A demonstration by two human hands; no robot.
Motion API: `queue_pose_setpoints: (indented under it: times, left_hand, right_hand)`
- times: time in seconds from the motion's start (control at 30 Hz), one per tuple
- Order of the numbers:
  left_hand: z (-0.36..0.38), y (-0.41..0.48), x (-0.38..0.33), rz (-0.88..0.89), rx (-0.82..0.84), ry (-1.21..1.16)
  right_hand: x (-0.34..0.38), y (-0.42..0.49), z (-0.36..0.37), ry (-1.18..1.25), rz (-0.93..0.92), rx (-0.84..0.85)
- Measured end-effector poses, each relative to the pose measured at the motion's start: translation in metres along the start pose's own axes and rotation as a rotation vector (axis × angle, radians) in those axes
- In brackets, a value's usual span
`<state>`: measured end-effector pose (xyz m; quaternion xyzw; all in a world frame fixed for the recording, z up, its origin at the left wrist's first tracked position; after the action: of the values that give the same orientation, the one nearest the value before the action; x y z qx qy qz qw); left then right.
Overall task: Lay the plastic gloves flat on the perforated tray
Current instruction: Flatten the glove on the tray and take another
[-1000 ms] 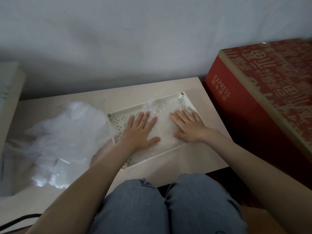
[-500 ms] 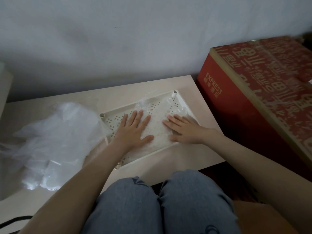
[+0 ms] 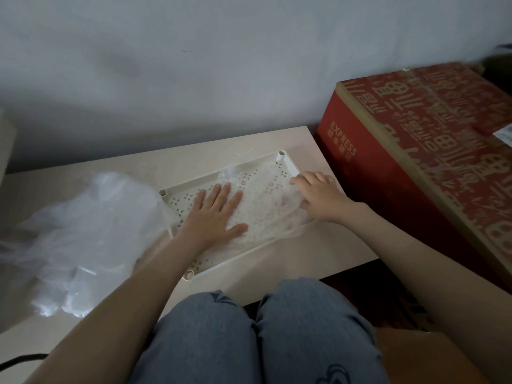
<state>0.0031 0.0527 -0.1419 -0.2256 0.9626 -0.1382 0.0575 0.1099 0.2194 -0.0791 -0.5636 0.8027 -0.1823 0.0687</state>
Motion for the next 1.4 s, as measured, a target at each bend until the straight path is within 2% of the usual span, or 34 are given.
queue_pose_setpoints:
  times: [0.1, 0.3, 0.47, 0.7, 0.83, 0.97, 1.1, 1.23, 1.3, 1.37, 1.4]
  left_hand:
    - [-0.001, 0.0, -0.001, -0.001, 0.002, 0.0]
    - [0.001, 0.0, 0.0, -0.012, 0.001, -0.016]
    - [0.001, 0.0, 0.001, -0.007, -0.008, -0.025]
    - [0.001, 0.001, 0.0, -0.016, -0.029, -0.058]
    - [-0.001, 0.0, 0.0, -0.011, -0.048, -0.058]
    - [0.001, 0.0, 0.002, 0.0, -0.037, -0.031]
    - [-0.006, -0.001, 0.009, 0.016, -0.079, -0.06]
    - [-0.025, -0.006, -0.001, 0.108, -0.192, -0.059]
    - [-0.044, -0.012, -0.01, 0.155, -0.218, -0.235]
    - [-0.053, -0.012, -0.019, 0.195, -0.144, -0.426]
    - [-0.055, -0.011, -0.027, 0.215, -0.098, -0.449]
  right_hand:
    - [-0.01, 0.001, -0.015, 0.087, 0.053, -0.074]
    - [-0.015, -0.003, 0.008, 0.363, 0.109, 0.166]
    - [0.001, -0.008, 0.017, 0.291, 0.021, 0.274]
    - [0.012, -0.013, 0.018, 0.306, -0.035, 0.308]
    - [0.024, -0.021, 0.026, 0.176, -0.096, 0.417]
    - [0.027, -0.018, 0.025, 0.229, -0.149, 0.356]
    - [0.013, -0.008, 0.011, 0.284, -0.11, 0.223]
    - [0.004, -0.004, 0.0, 0.366, -0.087, 0.115]
    - [0.004, -0.004, -0.001, 0.435, -0.099, 0.1]
    - [0.009, -0.003, 0.0, 0.473, -0.12, 0.109]
    - [0.011, -0.003, -0.001, 0.487, -0.13, 0.108]
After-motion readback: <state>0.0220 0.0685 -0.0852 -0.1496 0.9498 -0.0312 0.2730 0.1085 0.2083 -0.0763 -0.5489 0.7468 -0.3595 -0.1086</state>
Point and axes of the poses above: each hand's wrist, its own y-axis towards the middle knuckle, its own z-axis out of the palm, x = y × z, the point moved 10 cm from there along y, towards the middle knuckle, and after that the axes turned 8 degrees about x, right-handed, at the moved point
